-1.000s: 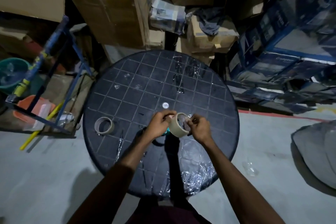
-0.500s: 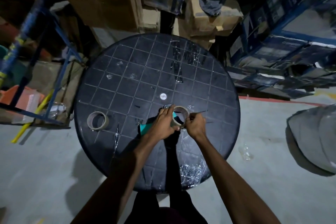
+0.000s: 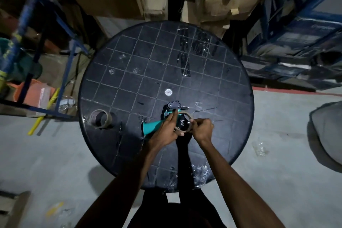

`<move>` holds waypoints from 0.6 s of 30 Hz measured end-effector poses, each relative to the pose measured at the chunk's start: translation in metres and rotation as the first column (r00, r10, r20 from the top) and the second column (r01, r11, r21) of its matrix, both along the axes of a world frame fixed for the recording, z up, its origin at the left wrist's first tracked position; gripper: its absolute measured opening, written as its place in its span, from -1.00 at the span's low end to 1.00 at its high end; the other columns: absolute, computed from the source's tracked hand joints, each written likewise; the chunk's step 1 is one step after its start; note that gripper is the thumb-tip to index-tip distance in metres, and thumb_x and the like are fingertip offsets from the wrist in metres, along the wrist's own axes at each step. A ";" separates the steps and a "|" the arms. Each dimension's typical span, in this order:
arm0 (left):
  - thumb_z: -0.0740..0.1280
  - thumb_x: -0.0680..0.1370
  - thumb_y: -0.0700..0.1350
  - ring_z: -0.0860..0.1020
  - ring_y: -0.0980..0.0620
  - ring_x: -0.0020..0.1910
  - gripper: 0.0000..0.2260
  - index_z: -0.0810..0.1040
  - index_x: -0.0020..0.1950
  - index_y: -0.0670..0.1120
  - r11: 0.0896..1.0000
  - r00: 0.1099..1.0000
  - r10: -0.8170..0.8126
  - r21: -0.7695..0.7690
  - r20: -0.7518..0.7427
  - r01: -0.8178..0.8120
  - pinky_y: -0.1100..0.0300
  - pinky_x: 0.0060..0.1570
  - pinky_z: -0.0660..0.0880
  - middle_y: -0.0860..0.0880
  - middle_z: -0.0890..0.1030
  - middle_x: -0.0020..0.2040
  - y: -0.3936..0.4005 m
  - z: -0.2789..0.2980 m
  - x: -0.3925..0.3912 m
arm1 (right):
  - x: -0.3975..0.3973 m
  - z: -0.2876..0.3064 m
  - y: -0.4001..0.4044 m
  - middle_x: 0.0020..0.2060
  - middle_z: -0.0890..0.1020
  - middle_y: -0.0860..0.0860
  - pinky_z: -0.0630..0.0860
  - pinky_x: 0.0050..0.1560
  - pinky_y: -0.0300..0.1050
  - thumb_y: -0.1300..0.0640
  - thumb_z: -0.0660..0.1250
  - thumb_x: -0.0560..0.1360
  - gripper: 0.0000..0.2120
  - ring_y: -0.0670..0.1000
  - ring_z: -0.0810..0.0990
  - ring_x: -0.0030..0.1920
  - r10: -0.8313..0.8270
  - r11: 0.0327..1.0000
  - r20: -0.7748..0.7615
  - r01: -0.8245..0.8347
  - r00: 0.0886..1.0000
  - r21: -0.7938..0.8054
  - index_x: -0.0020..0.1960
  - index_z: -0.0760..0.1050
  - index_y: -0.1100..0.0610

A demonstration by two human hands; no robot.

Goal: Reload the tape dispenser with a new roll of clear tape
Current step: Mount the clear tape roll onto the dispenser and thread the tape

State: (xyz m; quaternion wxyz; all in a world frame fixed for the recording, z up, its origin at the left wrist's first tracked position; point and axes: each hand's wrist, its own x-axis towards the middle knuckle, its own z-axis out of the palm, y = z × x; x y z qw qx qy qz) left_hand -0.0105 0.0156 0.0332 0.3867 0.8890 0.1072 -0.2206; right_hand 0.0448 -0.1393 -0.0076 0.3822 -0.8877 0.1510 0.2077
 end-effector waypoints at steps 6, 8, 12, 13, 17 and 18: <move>0.47 0.49 -0.20 0.27 -0.10 0.55 -0.11 -0.02 0.67 -0.04 0.997 0.996 -0.071 0.040 0.056 0.068 0.09 0.48 0.28 -0.05 0.14 0.64 -0.002 -0.003 0.007 | 0.004 -0.001 -0.006 -0.33 0.73 0.10 0.63 -0.08 -0.11 0.05 0.46 0.50 -0.78 0.16 0.72 -0.24 -0.054 0.998 0.005 0.054 0.999 0.032 -0.21 0.73 0.17; 0.48 0.50 -0.18 0.24 -0.10 0.56 -0.11 -0.01 0.66 -0.04 0.995 0.994 -0.099 0.037 0.049 0.098 0.07 0.50 0.26 -0.05 0.14 0.65 -0.005 -0.005 0.010 | 0.003 -0.001 -0.011 -0.37 0.72 0.09 0.65 -0.12 -0.07 0.04 0.46 0.51 -0.76 0.12 0.71 -0.28 -0.047 0.998 0.014 0.047 0.999 0.031 -0.24 0.73 0.18; 0.49 0.48 -0.19 0.24 -0.10 0.57 -0.12 0.03 0.66 -0.06 0.993 0.991 -0.112 0.041 0.071 0.110 0.13 0.48 0.24 -0.06 0.16 0.63 -0.010 -0.011 0.010 | 0.000 0.000 -0.019 -0.37 0.72 0.11 0.63 -0.11 -0.12 0.10 0.46 0.53 -0.76 0.09 0.70 -0.30 -0.037 0.999 0.038 0.036 0.999 0.024 -0.24 0.73 0.21; 0.50 0.48 -0.19 0.23 -0.09 0.57 -0.12 0.04 0.66 -0.07 0.994 0.992 -0.104 0.040 0.071 0.102 0.17 0.48 0.22 -0.06 0.17 0.63 -0.010 -0.013 0.010 | 0.000 -0.001 -0.020 -0.37 0.72 0.10 0.64 -0.11 -0.12 0.11 0.46 0.53 -0.77 0.08 0.70 -0.30 -0.038 0.999 0.039 0.037 0.999 0.030 -0.24 0.73 0.21; 0.49 0.49 -0.18 0.25 -0.07 0.56 -0.13 0.04 0.66 -0.08 0.998 0.997 -0.064 0.010 0.052 0.064 0.35 0.41 0.13 -0.10 0.18 0.63 -0.006 -0.020 0.007 | 0.001 -0.001 -0.017 -0.33 0.74 0.08 0.65 -0.04 -0.08 0.07 0.45 0.53 -0.79 0.12 0.72 -0.21 -0.008 0.998 0.049 0.005 0.999 0.059 -0.17 0.75 0.18; 0.49 0.49 -0.18 0.25 -0.07 0.56 -0.13 0.04 0.66 -0.08 0.998 0.997 -0.065 0.012 0.052 0.065 0.37 0.40 0.13 -0.10 0.18 0.63 -0.005 -0.022 0.006 | 0.000 0.000 -0.016 -0.30 0.75 0.09 0.63 -0.01 -0.08 0.07 0.45 0.54 -0.79 0.13 0.72 -0.18 0.003 0.998 0.048 -0.006 0.999 0.056 -0.15 0.76 0.17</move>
